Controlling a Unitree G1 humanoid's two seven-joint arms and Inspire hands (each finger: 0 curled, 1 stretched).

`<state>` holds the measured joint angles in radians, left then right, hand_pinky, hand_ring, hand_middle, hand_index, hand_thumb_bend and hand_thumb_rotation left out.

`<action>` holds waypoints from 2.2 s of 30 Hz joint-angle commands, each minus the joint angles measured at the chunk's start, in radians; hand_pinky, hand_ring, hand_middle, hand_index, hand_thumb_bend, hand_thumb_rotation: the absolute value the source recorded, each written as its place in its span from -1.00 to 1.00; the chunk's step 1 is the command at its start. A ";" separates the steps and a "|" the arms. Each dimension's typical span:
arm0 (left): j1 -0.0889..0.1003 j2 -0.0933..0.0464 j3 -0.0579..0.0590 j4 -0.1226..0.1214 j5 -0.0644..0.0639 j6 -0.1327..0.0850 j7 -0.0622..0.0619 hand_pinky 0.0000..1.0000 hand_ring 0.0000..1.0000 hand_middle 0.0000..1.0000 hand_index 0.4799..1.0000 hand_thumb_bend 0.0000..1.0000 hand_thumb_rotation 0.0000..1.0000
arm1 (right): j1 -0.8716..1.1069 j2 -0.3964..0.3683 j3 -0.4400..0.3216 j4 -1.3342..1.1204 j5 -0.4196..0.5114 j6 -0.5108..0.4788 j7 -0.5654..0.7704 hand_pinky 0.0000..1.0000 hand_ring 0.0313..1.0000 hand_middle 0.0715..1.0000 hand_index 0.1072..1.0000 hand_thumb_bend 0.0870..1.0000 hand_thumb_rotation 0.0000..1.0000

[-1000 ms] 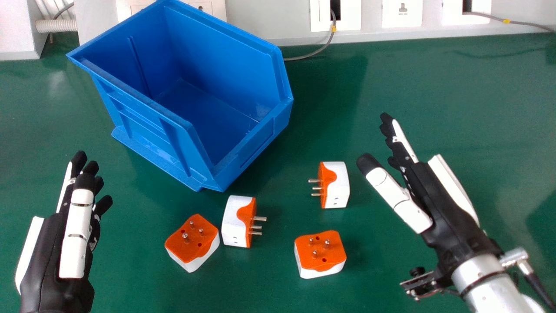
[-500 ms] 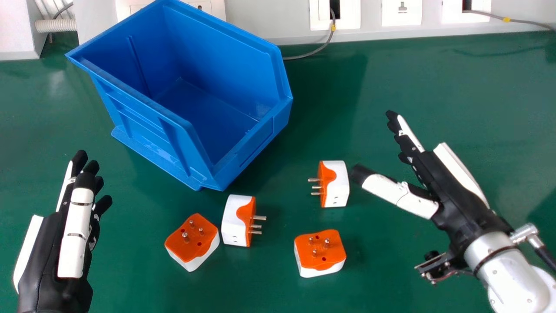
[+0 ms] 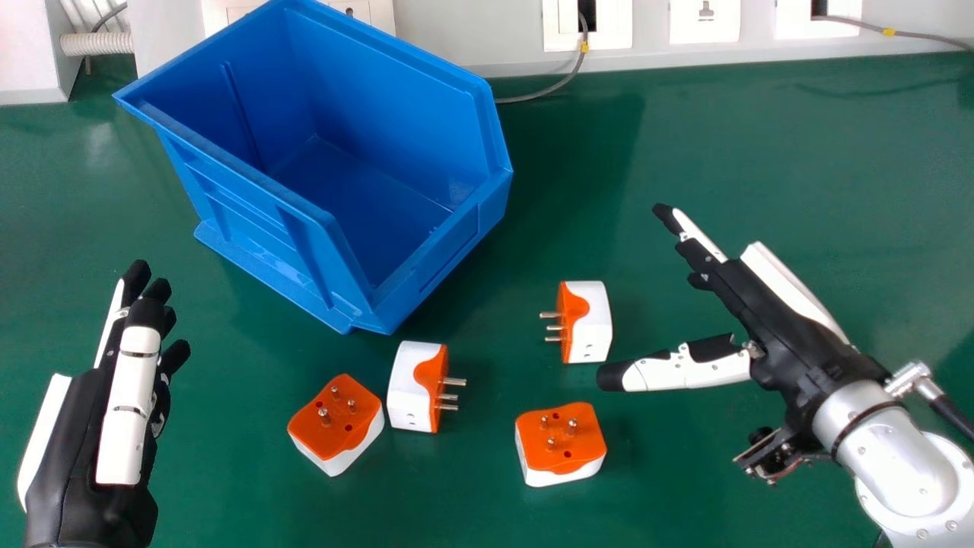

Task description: Pick all objects and put in blue box

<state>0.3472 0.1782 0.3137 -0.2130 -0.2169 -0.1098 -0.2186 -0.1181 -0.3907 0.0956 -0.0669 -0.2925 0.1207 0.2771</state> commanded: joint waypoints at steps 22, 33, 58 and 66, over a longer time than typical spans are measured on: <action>0.013 0.010 0.004 -0.056 0.000 0.015 0.003 0.92 1.00 0.99 1.00 -0.05 1.00 | -0.181 0.001 0.080 0.175 -0.059 -0.010 -0.002 0.81 0.93 0.94 0.91 0.65 -0.55; 0.015 0.009 0.002 -0.061 -0.004 0.022 -0.001 0.92 0.99 0.99 1.00 -0.06 1.00 | -0.260 0.023 0.130 0.297 -0.101 -0.050 -0.037 0.81 0.92 0.91 0.87 0.59 -0.61; 0.023 0.000 0.001 -0.089 -0.008 0.056 0.011 0.90 0.98 0.99 1.00 -0.12 1.00 | -0.384 0.031 0.250 0.438 -0.246 -0.031 -0.037 0.76 0.88 0.86 0.76 0.42 -0.60; 0.021 -0.003 -0.003 -0.095 -0.012 0.066 0.010 0.90 0.98 0.98 1.00 -0.15 1.00 | -0.416 0.025 0.293 0.468 -0.294 -0.055 -0.045 0.70 0.85 0.84 0.74 0.40 -0.58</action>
<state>0.3672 0.1737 0.3078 -0.2843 -0.2172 -0.0408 -0.2096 -0.5012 -0.3583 0.3808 0.4039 -0.5676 0.0821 0.2436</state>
